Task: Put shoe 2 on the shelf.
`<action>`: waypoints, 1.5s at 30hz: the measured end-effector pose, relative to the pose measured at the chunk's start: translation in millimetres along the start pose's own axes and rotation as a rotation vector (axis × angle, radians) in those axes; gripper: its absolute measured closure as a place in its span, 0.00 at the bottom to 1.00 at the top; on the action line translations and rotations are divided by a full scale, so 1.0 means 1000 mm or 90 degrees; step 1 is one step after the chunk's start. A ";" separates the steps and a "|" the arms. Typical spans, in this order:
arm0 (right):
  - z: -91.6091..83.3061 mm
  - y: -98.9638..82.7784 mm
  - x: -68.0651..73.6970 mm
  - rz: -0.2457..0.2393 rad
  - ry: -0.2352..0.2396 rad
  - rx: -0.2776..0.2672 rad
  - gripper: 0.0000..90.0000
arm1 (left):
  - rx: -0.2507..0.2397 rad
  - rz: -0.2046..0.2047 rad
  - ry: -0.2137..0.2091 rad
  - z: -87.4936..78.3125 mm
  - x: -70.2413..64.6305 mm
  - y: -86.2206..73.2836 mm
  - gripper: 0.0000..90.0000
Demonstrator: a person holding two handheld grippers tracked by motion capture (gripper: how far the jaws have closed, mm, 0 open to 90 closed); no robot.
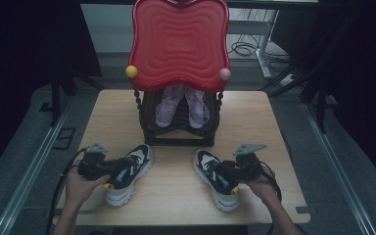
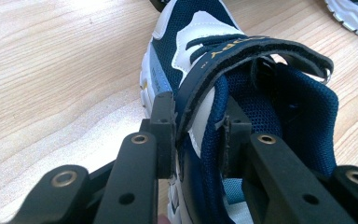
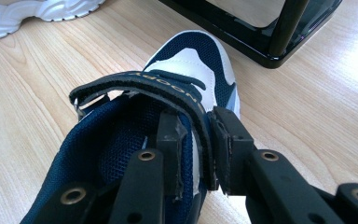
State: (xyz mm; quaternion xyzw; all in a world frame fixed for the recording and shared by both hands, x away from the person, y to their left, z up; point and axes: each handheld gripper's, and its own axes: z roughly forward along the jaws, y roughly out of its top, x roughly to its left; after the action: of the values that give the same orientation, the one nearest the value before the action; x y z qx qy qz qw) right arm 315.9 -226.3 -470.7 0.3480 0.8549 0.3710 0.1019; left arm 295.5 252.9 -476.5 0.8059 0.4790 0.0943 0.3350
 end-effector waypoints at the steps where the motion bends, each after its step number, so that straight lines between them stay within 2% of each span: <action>1: 0.000 0.000 0.000 -0.002 -0.001 -0.001 0.82 | -0.002 -0.001 -0.001 -0.001 0.000 0.000 0.80; 5: -0.001 -0.002 0.000 -0.006 0.004 -0.018 0.82 | -0.029 0.000 0.002 -0.007 -0.002 -0.001 0.80; 8: -0.004 -0.003 0.000 -0.003 0.006 -0.034 0.82 | -0.052 -0.006 -0.008 -0.015 -0.003 -0.002 0.81; 13: -0.013 -0.002 0.001 0.012 0.015 -0.076 0.82 | -0.088 -0.020 -0.032 -0.023 -0.003 -0.002 0.81; 19: -0.016 -0.007 -0.001 0.030 0.039 -0.129 0.82 | -0.113 -0.038 -0.046 -0.025 -0.002 -0.007 0.81; 26: -0.021 -0.019 -0.006 0.066 0.060 -0.184 0.82 | -0.159 -0.069 -0.081 -0.032 0.001 -0.013 0.81; 31: -0.027 -0.025 -0.011 0.105 0.073 -0.227 0.82 | -0.167 -0.072 -0.086 -0.035 -0.001 -0.015 0.81; 36: -0.033 -0.031 -0.014 0.132 0.083 -0.263 0.82 | -0.201 -0.087 -0.094 -0.041 0.001 -0.017 0.81; 40: -0.037 -0.036 -0.017 0.151 0.094 -0.287 0.82 | -0.226 -0.094 -0.090 -0.047 0.001 -0.019 0.81; 45: -0.040 -0.043 -0.020 0.179 0.107 -0.317 0.82 | -0.243 -0.103 -0.097 -0.051 0.002 -0.021 0.81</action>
State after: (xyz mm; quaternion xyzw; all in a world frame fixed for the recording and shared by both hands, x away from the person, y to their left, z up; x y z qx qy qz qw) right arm 291.1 -282.8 -474.6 0.3955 0.6863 0.6073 0.0605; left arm 257.6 283.7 -451.5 0.6915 0.4887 0.0948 0.5235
